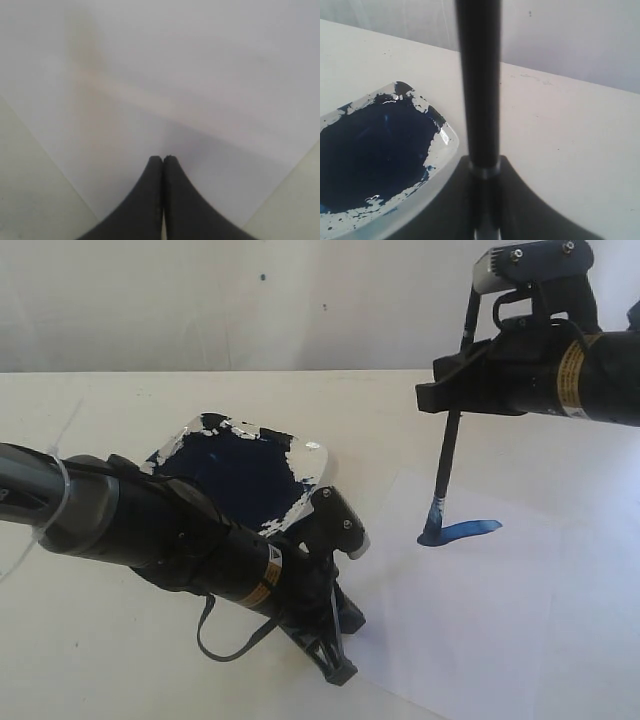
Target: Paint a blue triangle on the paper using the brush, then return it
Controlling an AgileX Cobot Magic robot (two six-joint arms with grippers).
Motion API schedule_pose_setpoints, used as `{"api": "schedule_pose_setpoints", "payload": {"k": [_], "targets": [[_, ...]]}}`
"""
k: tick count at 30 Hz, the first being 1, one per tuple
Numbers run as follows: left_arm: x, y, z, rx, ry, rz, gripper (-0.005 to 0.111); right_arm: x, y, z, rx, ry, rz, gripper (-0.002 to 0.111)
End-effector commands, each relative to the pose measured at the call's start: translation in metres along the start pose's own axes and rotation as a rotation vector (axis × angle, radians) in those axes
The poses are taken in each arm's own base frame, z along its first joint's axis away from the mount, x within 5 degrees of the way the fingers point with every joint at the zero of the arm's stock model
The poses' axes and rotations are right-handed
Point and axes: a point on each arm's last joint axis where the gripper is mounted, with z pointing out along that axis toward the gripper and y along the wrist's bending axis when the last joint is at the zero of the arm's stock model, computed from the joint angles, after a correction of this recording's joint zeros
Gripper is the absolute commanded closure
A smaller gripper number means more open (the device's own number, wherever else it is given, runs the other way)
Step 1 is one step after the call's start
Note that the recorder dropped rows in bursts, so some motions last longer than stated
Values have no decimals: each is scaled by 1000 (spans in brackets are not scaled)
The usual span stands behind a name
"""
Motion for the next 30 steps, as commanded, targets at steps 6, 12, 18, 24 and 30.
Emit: {"api": "schedule_pose_setpoints", "payload": {"k": [6,12,18,24,30], "targets": [[-1,0,0,-8,2,19,107,-1,-4,9,16,2,47,108],[-1,0,0,-7,2,19,107,5,-5,15,17,26,55,108],[-1,0,0,-7,2,19,107,6,-7,16,37,35,54,108],[-1,0,0,-7,2,19,107,3,-8,11,57,22,86,108],[-1,0,0,-7,2,19,107,1,-9,8,81,18,93,108]]}}
